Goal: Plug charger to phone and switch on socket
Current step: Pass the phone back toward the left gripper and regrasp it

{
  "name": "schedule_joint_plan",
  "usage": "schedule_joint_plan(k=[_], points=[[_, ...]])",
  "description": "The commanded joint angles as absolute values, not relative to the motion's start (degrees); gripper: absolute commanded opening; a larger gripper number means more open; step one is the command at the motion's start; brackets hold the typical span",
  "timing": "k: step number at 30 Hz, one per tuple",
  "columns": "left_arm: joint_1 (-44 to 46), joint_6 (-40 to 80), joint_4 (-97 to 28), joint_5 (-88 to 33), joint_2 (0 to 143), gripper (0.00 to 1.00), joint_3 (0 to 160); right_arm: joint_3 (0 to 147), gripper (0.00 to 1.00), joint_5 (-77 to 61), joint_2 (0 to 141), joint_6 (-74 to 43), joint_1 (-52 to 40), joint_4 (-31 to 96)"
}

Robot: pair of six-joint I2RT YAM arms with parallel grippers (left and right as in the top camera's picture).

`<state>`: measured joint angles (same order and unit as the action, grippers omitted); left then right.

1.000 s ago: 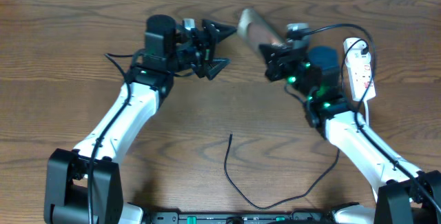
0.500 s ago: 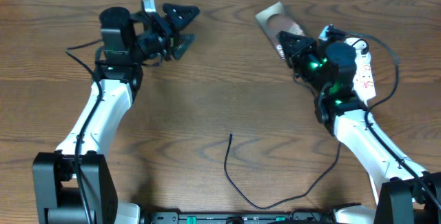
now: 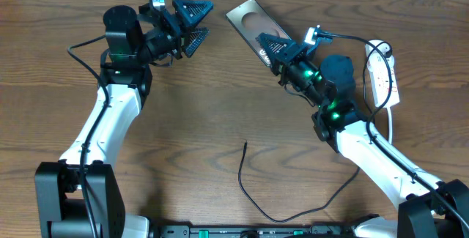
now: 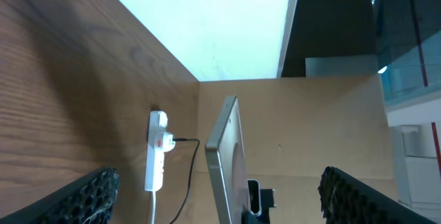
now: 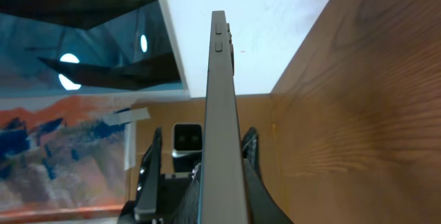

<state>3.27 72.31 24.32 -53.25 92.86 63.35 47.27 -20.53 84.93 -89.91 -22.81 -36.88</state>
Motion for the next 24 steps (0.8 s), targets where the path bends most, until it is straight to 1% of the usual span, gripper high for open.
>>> schedule_joint_plan(k=[1, 7, 12, 13, 17, 24], points=[[5.1, 76.9, 24.7, -51.1, 91.7, 0.92, 64.7, 48.3, 0.02, -19.6, 84.6, -93.2, -24.3, -38.0], [7.3, 78.8, 24.7, -48.2, 91.7, 0.91, 64.7, 48.3, 0.02, -20.4, 84.6, -93.3, -25.8, -40.1], [8.2, 78.8, 24.5, -47.0, 91.7, 0.91, 64.7, 48.3, 0.02, -21.1, 84.6, -95.9, -27.0, -40.1], [8.2, 78.8, 24.5, -46.9, 91.7, 0.9, 64.7, 48.3, 0.02, -21.2, 84.6, -96.3, -27.3, -40.1], [8.5, 79.4, 24.6, -46.8, 91.7, 0.83, 64.7, 48.3, 0.02, -21.2, 84.6, -97.1, -28.3, -40.1], [10.3, 79.4, 24.6, -45.2, 91.7, 0.83, 64.7, 48.3, 0.01, -21.4, 84.6, -98.2, -28.7, -40.1]])
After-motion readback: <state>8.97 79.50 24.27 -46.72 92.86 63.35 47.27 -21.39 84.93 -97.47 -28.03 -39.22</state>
